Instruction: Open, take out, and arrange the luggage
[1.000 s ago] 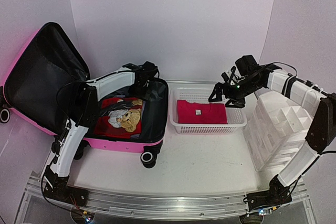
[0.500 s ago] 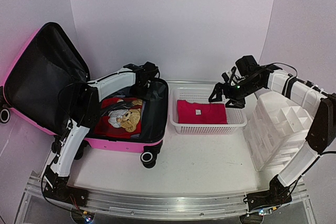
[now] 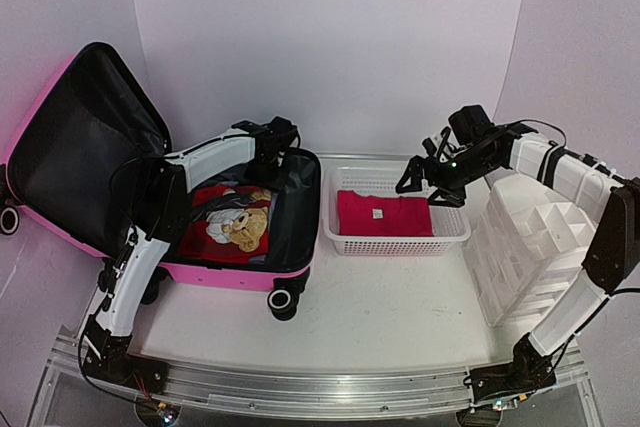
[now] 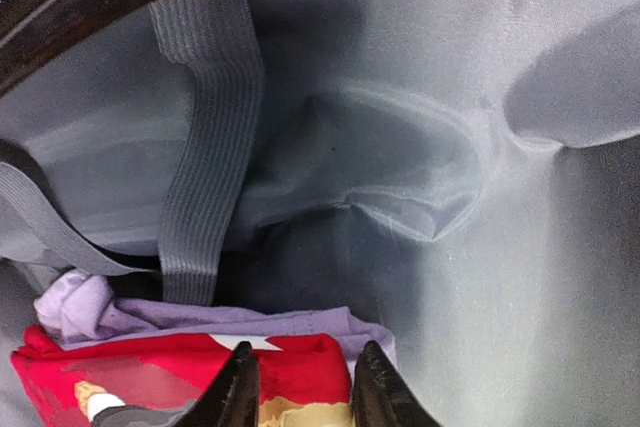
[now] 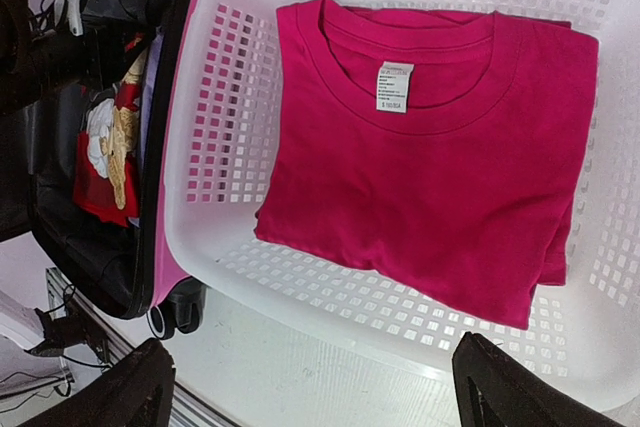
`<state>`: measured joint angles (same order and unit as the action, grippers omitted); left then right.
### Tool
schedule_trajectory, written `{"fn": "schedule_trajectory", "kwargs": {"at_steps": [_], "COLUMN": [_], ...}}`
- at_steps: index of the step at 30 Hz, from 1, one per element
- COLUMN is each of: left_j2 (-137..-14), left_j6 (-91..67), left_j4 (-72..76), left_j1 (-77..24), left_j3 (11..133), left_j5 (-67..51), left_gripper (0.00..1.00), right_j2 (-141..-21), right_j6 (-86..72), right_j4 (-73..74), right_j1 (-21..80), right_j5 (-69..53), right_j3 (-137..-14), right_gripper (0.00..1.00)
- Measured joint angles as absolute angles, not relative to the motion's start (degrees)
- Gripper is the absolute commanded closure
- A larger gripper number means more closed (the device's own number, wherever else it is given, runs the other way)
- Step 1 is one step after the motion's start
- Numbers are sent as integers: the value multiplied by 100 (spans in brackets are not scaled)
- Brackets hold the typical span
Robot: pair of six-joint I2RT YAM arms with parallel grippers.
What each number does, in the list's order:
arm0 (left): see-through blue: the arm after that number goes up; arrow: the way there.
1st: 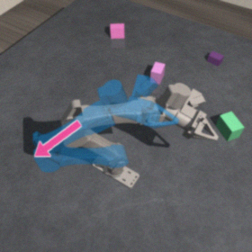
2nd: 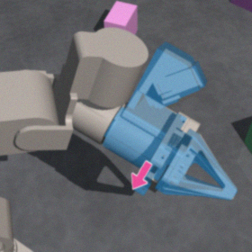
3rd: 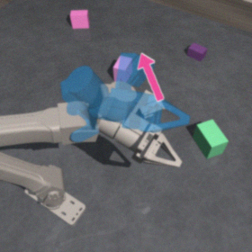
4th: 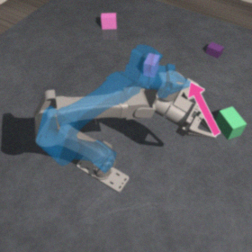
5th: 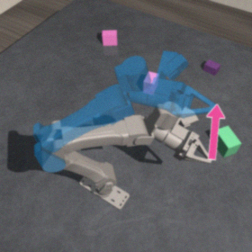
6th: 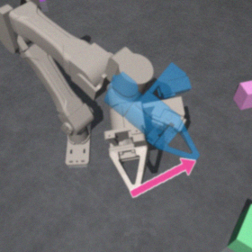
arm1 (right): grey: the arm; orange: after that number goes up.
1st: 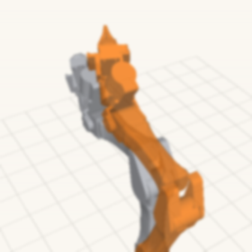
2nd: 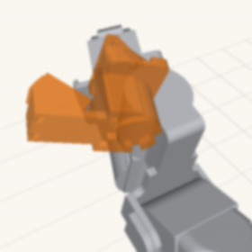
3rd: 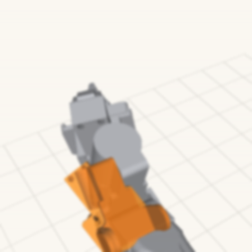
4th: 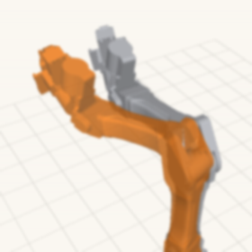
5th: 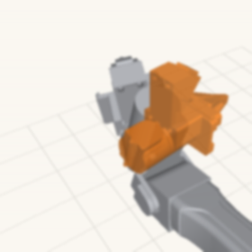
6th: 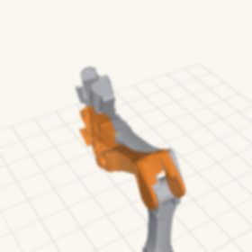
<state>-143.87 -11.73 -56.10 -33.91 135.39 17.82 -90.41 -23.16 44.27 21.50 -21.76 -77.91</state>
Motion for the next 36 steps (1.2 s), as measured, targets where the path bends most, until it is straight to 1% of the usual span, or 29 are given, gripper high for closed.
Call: {"fn": "schedule_trajectory", "kwargs": {"at_steps": [3, 7, 9, 12, 16, 24, 36], "left_j2": [-14427, -14444, -14444, -14438, -14306, -13406, -12409], "left_j6": [-1168, -1114, -1057, -1028, -1037, -1096, -1201], "left_j4": [-5605, -5610, -5616, -5634, -5627, -5422, -4915], "left_j1": [-3361, -3341, -3336, -3330, -3326, -3310, -3424], "left_j3": [13544, 13544, 13544, 13541, 13458, 12717, 11587], "left_j5": [1684, 1616, 1603, 1557, 1457, 1061, 451], "left_gripper": [81, 96, 100, 100, 100, 100, 100], "right_j2": [-9037, -8969, -8934, -8958, -9369, -10206, -12027], "right_j6": [-2397, -2600, -2825, -3103, -3415, -3758, -4737], "right_j4": [4394, 4200, 4066, 3927, 3874, 3793, 3721], "right_j1": [2150, 2150, 2150, 2150, 2150, 2351, 3236], "right_j5": [-2174, -2161, -2143, -2191, -2408, -2620, -2633], "right_j3": [-7791, -7769, -7760, -7782, -8324, -9271, -11531], "right_gripper": [2, 2, 2, 2, 2, 2, 2]}}
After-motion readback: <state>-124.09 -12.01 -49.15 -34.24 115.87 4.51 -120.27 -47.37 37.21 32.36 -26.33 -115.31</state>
